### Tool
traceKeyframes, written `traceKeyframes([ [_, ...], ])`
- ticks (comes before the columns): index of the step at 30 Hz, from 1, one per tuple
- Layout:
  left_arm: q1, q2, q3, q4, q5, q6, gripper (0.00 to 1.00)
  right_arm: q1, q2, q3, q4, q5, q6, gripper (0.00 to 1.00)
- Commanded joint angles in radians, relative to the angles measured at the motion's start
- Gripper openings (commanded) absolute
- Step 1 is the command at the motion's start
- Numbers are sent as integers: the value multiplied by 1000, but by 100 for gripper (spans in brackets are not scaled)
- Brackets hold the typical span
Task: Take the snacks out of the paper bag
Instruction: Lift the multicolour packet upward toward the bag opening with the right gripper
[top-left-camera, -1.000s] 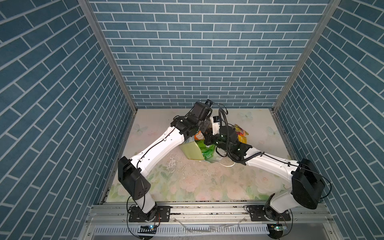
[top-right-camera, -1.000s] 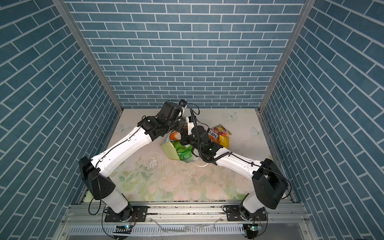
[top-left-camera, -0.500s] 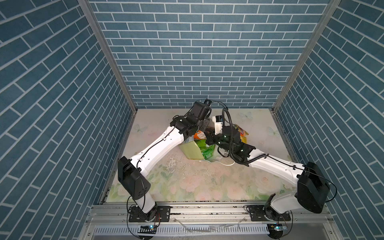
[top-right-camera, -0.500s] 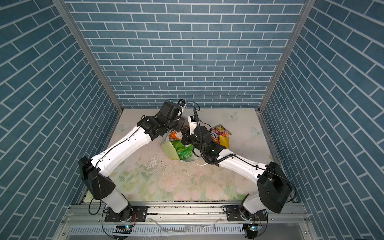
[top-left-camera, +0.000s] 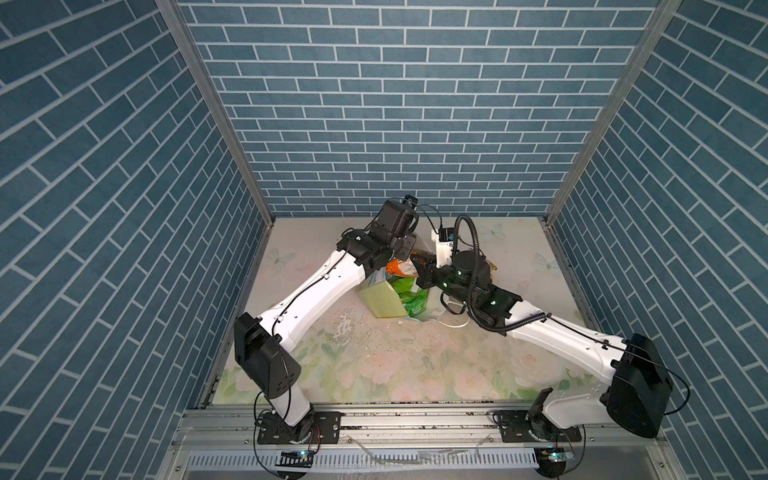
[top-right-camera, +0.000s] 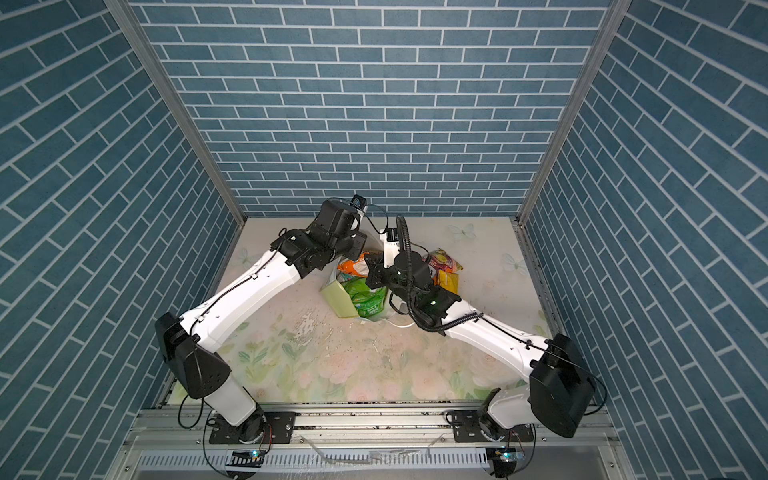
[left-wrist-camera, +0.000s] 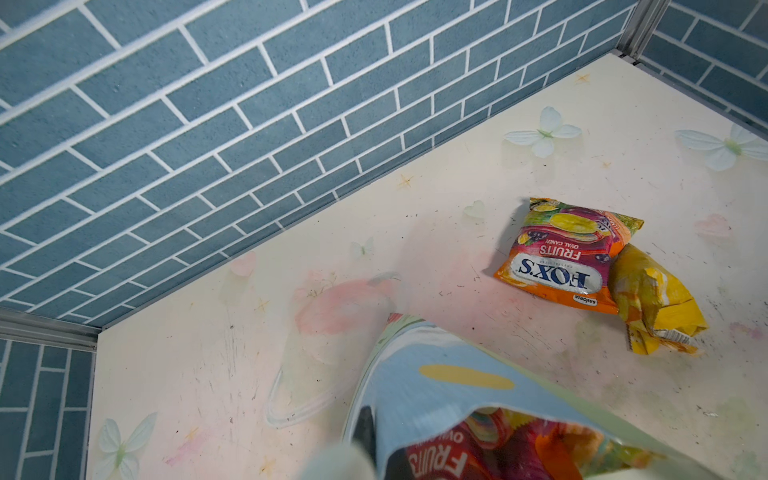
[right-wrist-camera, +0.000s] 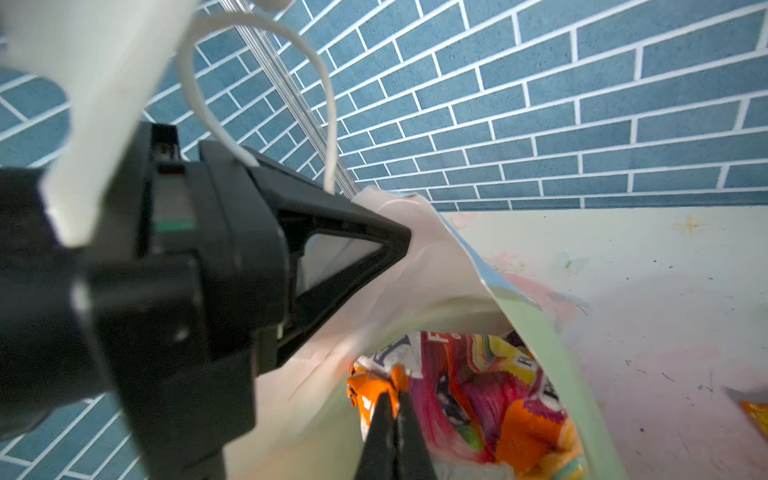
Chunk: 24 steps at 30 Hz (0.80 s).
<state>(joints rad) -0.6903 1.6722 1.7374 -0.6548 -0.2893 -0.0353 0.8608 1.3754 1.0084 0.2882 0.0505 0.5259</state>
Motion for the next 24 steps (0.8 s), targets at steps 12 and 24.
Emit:
traceKeyframes([
  [12, 30, 1, 58, 27, 17, -44, 0, -6, -92, 11, 2, 41, -67, 0],
  [24, 64, -11, 26, 41, 59, -75, 0, -6, -115, 56, -41, 35, -70, 0],
])
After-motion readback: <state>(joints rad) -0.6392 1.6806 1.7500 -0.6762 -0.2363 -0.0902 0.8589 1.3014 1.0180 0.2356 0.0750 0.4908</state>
